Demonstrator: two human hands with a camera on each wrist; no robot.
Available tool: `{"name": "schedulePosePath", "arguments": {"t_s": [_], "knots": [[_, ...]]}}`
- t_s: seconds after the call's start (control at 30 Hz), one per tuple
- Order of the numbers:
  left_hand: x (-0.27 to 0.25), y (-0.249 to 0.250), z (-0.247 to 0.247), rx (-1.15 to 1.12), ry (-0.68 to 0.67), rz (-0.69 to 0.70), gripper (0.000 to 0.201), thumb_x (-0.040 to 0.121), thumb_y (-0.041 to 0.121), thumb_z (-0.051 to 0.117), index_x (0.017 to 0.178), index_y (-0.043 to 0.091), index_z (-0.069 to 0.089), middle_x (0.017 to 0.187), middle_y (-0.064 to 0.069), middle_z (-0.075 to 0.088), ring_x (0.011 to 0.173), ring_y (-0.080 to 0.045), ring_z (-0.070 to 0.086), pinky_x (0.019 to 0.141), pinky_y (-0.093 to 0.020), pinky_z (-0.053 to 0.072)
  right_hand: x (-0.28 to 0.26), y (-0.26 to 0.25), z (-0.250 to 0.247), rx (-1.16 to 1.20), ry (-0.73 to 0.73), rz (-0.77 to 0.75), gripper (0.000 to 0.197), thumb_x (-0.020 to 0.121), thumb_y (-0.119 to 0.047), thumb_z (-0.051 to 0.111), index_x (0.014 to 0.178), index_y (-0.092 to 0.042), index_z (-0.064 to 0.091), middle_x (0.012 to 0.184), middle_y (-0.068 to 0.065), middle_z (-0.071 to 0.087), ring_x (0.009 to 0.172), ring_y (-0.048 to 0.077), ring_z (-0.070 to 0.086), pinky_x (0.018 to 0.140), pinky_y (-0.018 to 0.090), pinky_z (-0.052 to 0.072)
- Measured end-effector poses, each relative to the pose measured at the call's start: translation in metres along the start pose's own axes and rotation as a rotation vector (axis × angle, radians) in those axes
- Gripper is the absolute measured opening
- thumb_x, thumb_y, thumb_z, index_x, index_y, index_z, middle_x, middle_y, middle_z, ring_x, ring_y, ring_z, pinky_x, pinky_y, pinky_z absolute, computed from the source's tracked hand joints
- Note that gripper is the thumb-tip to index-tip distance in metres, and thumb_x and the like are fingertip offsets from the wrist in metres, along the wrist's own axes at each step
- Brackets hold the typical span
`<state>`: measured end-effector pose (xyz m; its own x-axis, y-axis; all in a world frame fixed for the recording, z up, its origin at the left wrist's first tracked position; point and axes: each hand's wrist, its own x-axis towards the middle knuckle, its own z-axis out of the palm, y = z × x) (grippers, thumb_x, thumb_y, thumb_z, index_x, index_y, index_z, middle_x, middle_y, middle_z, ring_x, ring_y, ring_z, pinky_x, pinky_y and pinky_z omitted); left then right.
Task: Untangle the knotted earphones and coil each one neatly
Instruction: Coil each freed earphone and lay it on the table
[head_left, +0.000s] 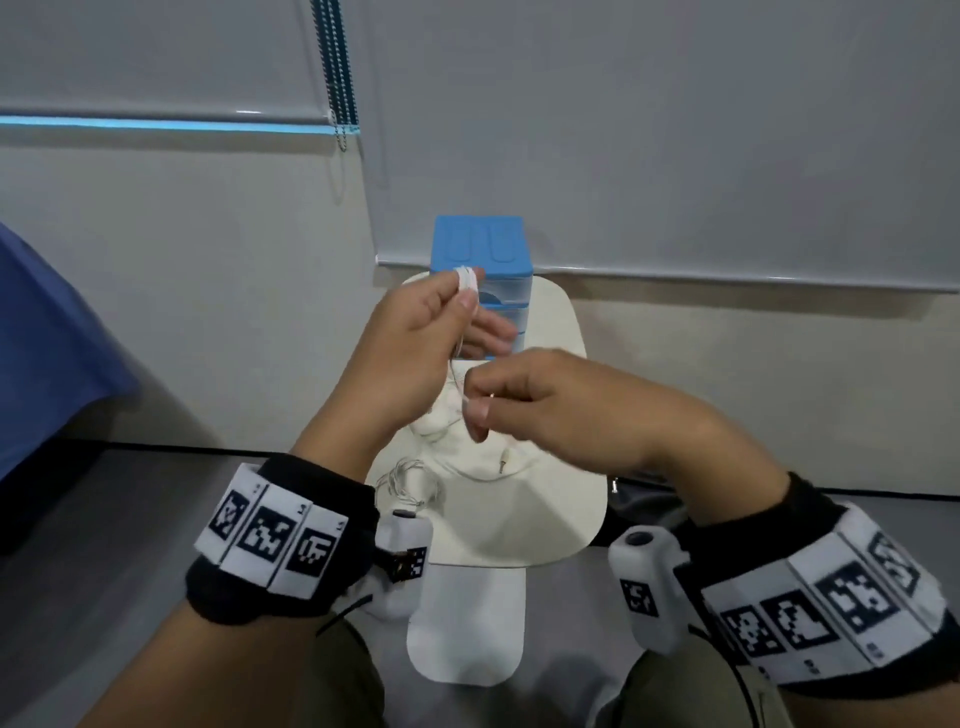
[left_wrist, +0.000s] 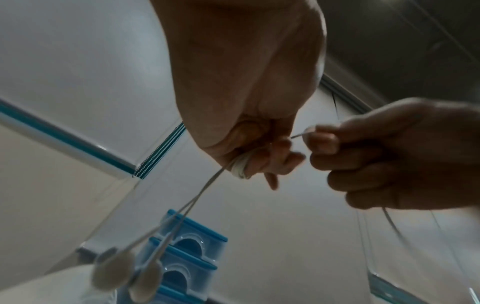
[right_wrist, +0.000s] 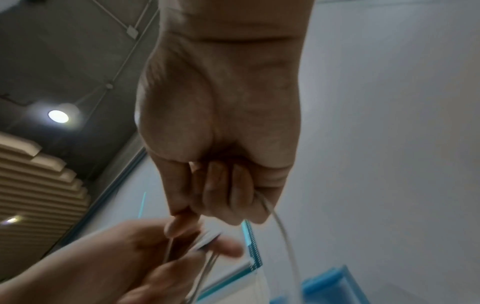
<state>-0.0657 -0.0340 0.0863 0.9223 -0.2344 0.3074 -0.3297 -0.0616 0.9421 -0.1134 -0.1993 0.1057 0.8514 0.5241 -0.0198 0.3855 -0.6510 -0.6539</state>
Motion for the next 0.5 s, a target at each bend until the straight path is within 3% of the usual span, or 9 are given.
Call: {"name": "schedulePosePath", "arguments": {"t_s": [0.07,0.13,0.17,0.2,0.3,0.33,0.4,0.5], "knots": [[-0.003,-0.002,-0.003,0.125,-0.092,-0.017,0.031,0.111,0.018,0.042,0.103,0.015,0.072,0.065,-0.006,0.067,0.059,-0.019,0.059,0.062,-0.029,0.049,-0.001,0.0,-0.018,0.013,0.105,-0.049,0.025,0.103,-0.021,0.057,0.081,-0.017,0.068,0.071,-0.018,0.059,0.069,-0.001,0.051,0.069,0.018,0.038],[-0.007,-0.002,-0.005,0.129,-0.193,-0.046,0.044,0.11,0.021,0.041,0.081,0.02,0.075,0.053,0.0,0.047,0.051,-0.013,0.038,0.054,-0.024,0.035,-0.002,0.01,-0.036,0.009,0.251,-0.074,0.026,0.101,-0.028,0.059,0.078,-0.018,0.068,0.07,0.0,0.06,0.069,0.007,0.05,0.069,0.031,0.04],[-0.01,-0.001,-0.007,0.084,-0.241,-0.07,0.045,0.11,0.022,0.041,0.083,0.016,0.077,0.052,0.002,0.039,0.051,-0.012,0.031,0.052,-0.021,0.03,-0.002,0.017,-0.042,0.029,0.306,-0.073,0.027,0.099,-0.032,0.06,0.078,-0.016,0.067,0.07,0.011,0.056,0.067,0.013,0.046,0.066,0.034,0.038],[-0.012,-0.001,-0.009,0.008,-0.287,-0.083,0.043,0.108,0.023,0.043,0.09,0.01,0.079,0.052,0.002,0.034,0.051,-0.013,0.027,0.052,-0.022,0.026,-0.003,0.023,-0.044,0.069,0.344,-0.063,0.028,0.1,-0.032,0.061,0.079,-0.014,0.067,0.067,0.011,0.051,0.064,0.014,0.042,0.062,0.032,0.035],[-0.014,0.002,-0.012,-0.273,-0.319,-0.076,0.039,0.103,0.022,0.044,0.107,0.001,0.077,0.051,0.002,0.033,0.051,-0.017,0.018,0.054,-0.028,0.019,-0.003,0.033,-0.033,0.179,0.351,-0.046,0.029,0.105,-0.024,0.057,0.079,-0.014,0.064,0.061,-0.01,0.044,0.058,0.011,0.036,0.057,0.025,0.031],[-0.013,0.003,-0.011,-0.347,-0.274,-0.074,0.038,0.103,0.021,0.044,0.112,0.0,0.075,0.052,0.001,0.039,0.049,-0.017,0.021,0.053,-0.025,0.024,0.0,0.033,-0.024,0.172,0.34,-0.046,0.029,0.106,-0.027,0.056,0.08,-0.018,0.064,0.064,-0.009,0.046,0.06,0.016,0.038,0.06,0.028,0.033],[-0.012,0.006,-0.004,-0.446,-0.144,-0.082,0.034,0.106,0.017,0.044,0.12,0.0,0.07,0.061,-0.002,0.059,0.049,-0.013,0.045,0.057,-0.019,0.042,0.007,0.031,-0.007,0.064,0.348,-0.041,0.026,0.105,-0.031,0.053,0.086,-0.022,0.068,0.071,-0.007,0.057,0.066,0.017,0.047,0.064,0.034,0.039],[-0.009,0.005,0.01,-0.479,0.034,-0.094,0.025,0.108,0.013,0.048,0.122,0.002,0.065,0.087,-0.009,0.078,0.075,-0.011,0.074,0.069,-0.016,0.055,0.015,0.022,0.009,-0.346,0.422,-0.025,0.021,0.105,-0.027,0.049,0.095,-0.02,0.067,0.086,0.005,0.069,0.071,0.023,0.053,0.062,0.031,0.043]]}}
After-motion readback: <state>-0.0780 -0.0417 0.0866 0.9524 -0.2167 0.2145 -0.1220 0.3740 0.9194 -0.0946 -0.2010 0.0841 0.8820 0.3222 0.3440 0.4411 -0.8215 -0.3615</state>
